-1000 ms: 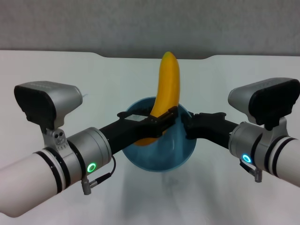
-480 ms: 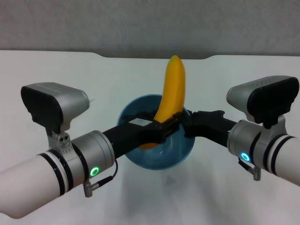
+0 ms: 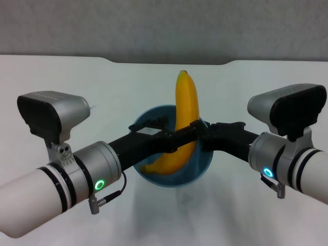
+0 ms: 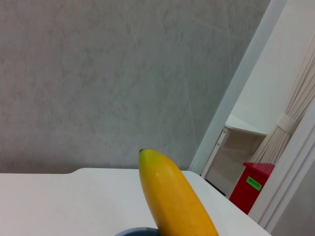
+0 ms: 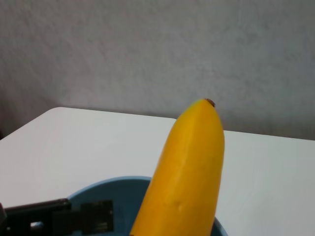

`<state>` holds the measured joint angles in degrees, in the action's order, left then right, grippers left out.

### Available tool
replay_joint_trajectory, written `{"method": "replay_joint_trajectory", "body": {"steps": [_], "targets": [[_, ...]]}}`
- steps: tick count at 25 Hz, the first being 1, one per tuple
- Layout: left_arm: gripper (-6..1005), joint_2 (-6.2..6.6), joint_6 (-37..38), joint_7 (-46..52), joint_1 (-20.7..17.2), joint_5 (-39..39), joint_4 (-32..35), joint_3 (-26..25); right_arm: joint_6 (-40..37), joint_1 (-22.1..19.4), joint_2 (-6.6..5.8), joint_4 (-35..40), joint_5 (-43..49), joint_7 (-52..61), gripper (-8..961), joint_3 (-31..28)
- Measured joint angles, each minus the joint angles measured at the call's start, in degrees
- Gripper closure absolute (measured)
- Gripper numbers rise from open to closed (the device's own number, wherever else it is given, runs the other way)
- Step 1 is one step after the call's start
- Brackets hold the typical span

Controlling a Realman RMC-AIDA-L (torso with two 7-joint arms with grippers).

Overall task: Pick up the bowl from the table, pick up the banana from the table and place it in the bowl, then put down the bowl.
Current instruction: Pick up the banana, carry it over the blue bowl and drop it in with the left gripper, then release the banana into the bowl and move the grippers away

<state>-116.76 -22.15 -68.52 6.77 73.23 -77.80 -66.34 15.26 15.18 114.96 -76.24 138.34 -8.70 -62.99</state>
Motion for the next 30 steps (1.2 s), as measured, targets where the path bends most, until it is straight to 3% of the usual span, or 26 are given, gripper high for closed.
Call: {"method": "replay_joint_trajectory", "body": {"steps": [2, 8, 13, 17, 21, 26, 30], "targets": [[159, 0.00, 0.09, -0.25, -0.21, -0.03, -0.18, -0.15, 0.07, -0.02, 0.00, 0.13, 0.00, 0.00, 902, -0.06], [89, 0.04, 0.24, -0.32, -0.81, -0.06, -0.20, -2.45, 3.23, 0.20, -0.12, 0.60, -1.77, 0.03, 902, -1.80], [89, 0.15, 0.50, -0.32, -3.18, 0.36, 0.08, -6.76, 8.71, 2.35, -0.15, 1.88, -4.89, -0.68, 902, -6.02], [89, 0.24, 0.26, -0.32, -4.87, 0.40, 0.11, -9.97, 14.90, 6.87, -0.15, 7.40, -14.95, -8.31, 902, -10.71], [89, 0.24, 0.55, -1.69, -5.23, 0.43, 0.58, -11.60, 19.08, 14.06, -0.06, 18.03, -24.07, -17.85, 902, -14.86], [89, 0.17, 0.91, -6.08, -5.41, 0.43, 2.07, -12.66, 20.14, 22.52, 0.05, 30.60, -27.64, -23.18, 901, -16.33], [89, 0.10, 1.05, -7.02, -5.55, 0.43, 2.38, -13.05, 19.67, 25.44, 0.20, 34.62, -30.76, -27.44, 901, -16.45]]}}
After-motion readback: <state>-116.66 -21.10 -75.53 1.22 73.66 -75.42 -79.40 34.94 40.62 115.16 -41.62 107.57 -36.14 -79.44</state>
